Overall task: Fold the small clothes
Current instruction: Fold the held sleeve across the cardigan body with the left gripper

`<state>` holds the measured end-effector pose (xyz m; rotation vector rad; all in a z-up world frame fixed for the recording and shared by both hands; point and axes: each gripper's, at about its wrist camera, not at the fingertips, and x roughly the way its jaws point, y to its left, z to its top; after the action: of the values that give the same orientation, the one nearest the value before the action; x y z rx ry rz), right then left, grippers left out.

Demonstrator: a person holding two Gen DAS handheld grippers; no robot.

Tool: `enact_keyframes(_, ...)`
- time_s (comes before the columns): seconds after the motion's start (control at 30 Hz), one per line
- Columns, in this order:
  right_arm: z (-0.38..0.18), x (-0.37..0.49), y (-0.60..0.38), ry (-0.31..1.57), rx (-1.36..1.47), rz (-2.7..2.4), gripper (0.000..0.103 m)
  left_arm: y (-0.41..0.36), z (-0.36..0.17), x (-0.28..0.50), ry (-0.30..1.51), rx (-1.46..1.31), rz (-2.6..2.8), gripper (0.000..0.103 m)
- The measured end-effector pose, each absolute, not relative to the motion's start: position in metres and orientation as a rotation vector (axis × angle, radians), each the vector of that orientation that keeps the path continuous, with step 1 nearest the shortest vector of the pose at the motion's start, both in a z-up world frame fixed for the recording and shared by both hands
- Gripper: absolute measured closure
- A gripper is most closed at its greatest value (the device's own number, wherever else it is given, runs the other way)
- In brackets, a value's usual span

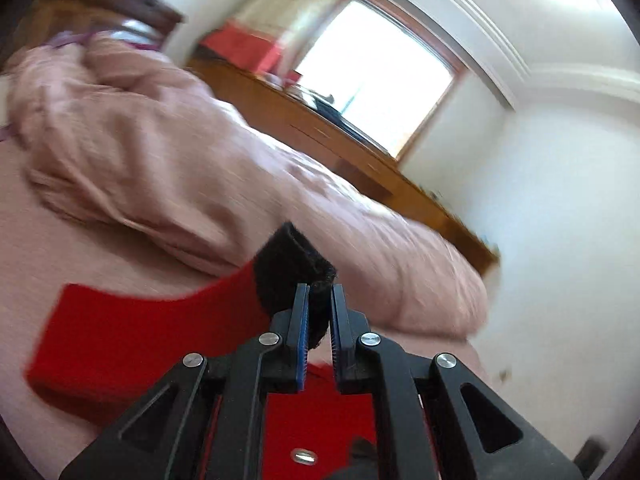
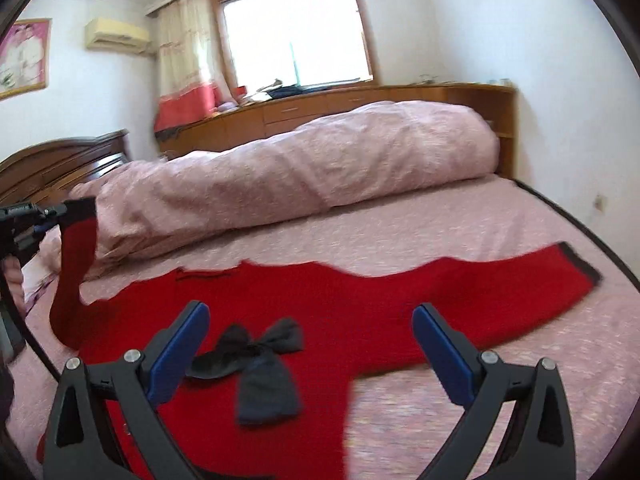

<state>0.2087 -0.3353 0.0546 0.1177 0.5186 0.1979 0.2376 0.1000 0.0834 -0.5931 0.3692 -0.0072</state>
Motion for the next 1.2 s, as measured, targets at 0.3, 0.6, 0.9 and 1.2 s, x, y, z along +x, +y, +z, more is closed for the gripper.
enact_keyframes(0.3, 0.066, 0.198, -0.424, 0.464, 0.341, 0.069, 0.0, -0.039, 0.009, 0.274, 0.532, -0.398, -0.104, 0.1)
enact_keyframes(0.6, 0.059, 0.196, -0.433, 0.509, 0.299, 0.074, 0.0, -0.081, -0.009, 0.276, 0.562, -0.321, -0.116, 0.1)
enact_keyframes(0.9, 0.046, 0.202, -0.437, 0.57, 0.318, 0.086, 0.0, -0.091, -0.029, 0.281, 0.696, -0.377, -0.192, 0.071)
enact_keyframes(1.2, 0.036, 0.234, -0.454, 0.605, 0.043, 0.016, 0.0, -0.055, 0.02, 0.248, 0.721, -0.265, -0.156, 0.055)
